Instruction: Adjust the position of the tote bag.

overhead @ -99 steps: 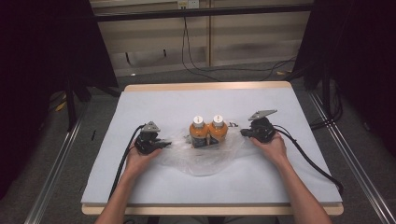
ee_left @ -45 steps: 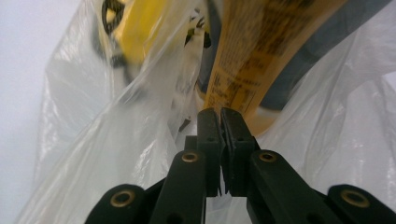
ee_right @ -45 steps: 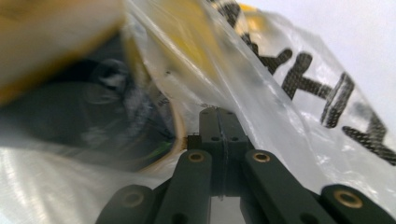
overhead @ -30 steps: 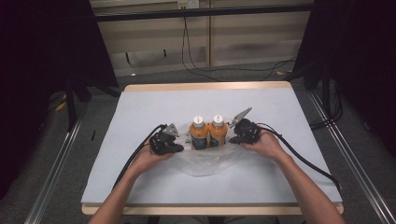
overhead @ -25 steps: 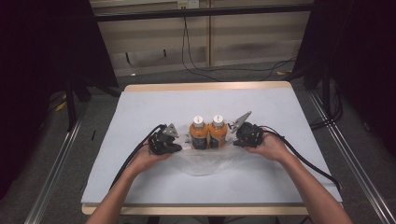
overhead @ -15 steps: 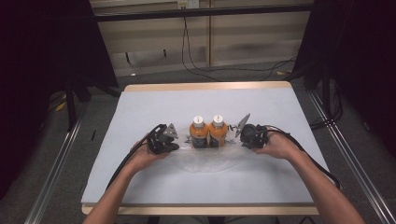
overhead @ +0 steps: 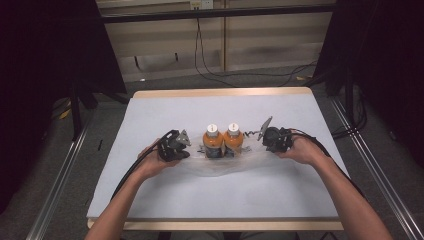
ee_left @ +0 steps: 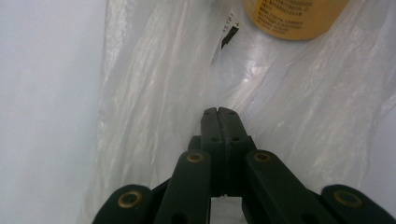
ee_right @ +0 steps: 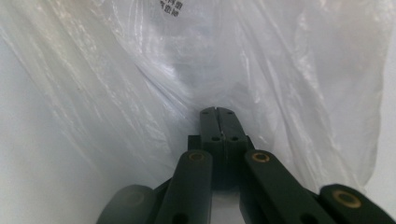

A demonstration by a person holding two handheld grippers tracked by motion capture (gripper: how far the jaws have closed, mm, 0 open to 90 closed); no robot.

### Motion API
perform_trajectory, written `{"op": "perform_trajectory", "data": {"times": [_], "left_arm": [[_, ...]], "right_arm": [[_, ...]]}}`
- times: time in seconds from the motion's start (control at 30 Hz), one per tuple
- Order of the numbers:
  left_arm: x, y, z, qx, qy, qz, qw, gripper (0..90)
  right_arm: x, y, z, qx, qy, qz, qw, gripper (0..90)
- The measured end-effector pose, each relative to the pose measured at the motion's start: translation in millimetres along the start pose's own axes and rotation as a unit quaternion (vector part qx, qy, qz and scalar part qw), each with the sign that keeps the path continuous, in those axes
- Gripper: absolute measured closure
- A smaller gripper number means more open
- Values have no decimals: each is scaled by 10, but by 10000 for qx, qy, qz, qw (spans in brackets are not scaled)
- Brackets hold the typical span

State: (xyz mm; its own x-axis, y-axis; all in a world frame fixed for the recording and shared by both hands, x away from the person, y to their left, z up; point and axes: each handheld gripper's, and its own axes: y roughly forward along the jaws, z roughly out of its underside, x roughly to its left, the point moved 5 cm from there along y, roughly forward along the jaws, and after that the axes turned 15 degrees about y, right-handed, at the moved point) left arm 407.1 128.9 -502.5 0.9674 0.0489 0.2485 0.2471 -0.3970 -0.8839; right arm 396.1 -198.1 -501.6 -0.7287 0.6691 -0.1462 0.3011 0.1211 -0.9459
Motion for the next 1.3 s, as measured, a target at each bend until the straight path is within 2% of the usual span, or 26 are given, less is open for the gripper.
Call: {"op": "perform_trajectory", "data": {"times": [0.07,0.17,0.2,0.23,0.27,0.3,0.33,0.37,0.4,0.43,0.47,0.5,0.63,0.7,0.83,0.87,1.07,1.2,1.3], "left_arm": [[8,-21,28,1,-12,43,10000,900],[16,-52,76,-32,-195,61,9998,900],[22,-65,123,226,-58,-111,9997,900],[31,-79,202,494,34,-313,9983,900],[63,-128,276,418,-210,-193,9987,900],[89,-169,364,385,-329,-194,9985,900],[105,-183,467,603,-317,-284,9973,900],[117,-205,516,413,-509,-250,9975,900],[122,-229,546,306,-652,-99,9974,900],[123,-228,578,67,-819,-51,9966,900],[123,-225,612,-52,-867,-47,9962,900],[127,-224,617,-101,-866,-63,9962,900],[93,-217,560,151,-601,-177,9979,900],[90,-210,538,226,-536,-200,9981,900],[105,-210,554,126,-586,-158,9981,900],[99,-208,553,117,-593,-171,9980,900],[90,-188,534,-188,-823,-87,9964,900],[82,-173,491,-158,-718,-124,9972,900],[77,-171,486,-231,-763,-98,9968,900]], "right_arm": [[17,-2,-4,42,-79,52,9999,900],[40,-7,3,60,-33,38,10000,900],[38,-5,2,35,-71,47,10000,900],[43,-10,9,38,-90,50,9999,900],[55,-16,24,54,-23,56,10000,900],[51,-17,34,23,-75,19,10000,900],[47,-18,46,-18,-6,2,10000,900],[28,-20,50,-45,-29,-45,10000,900],[25,-23,58,-65,19,-74,9999,900],[19,-21,62,-89,-13,-81,9999,900],[25,-24,68,-81,0,-64,9999,900],[34,-31,81,-53,28,-61,10000,900],[21,-47,131,68,-66,-26,10000,900],[5,-60,163,85,-96,-17,9999,900],[-41,-76,238,59,-1,-91,9999,900],[-39,-85,259,82,108,-101,9999,900],[-62,-113,386,-46,273,-82,9996,900],[-75,-127,461,-165,464,-126,9987,900],[-88,-136,505,-251,441,-75,9987,900]]}}
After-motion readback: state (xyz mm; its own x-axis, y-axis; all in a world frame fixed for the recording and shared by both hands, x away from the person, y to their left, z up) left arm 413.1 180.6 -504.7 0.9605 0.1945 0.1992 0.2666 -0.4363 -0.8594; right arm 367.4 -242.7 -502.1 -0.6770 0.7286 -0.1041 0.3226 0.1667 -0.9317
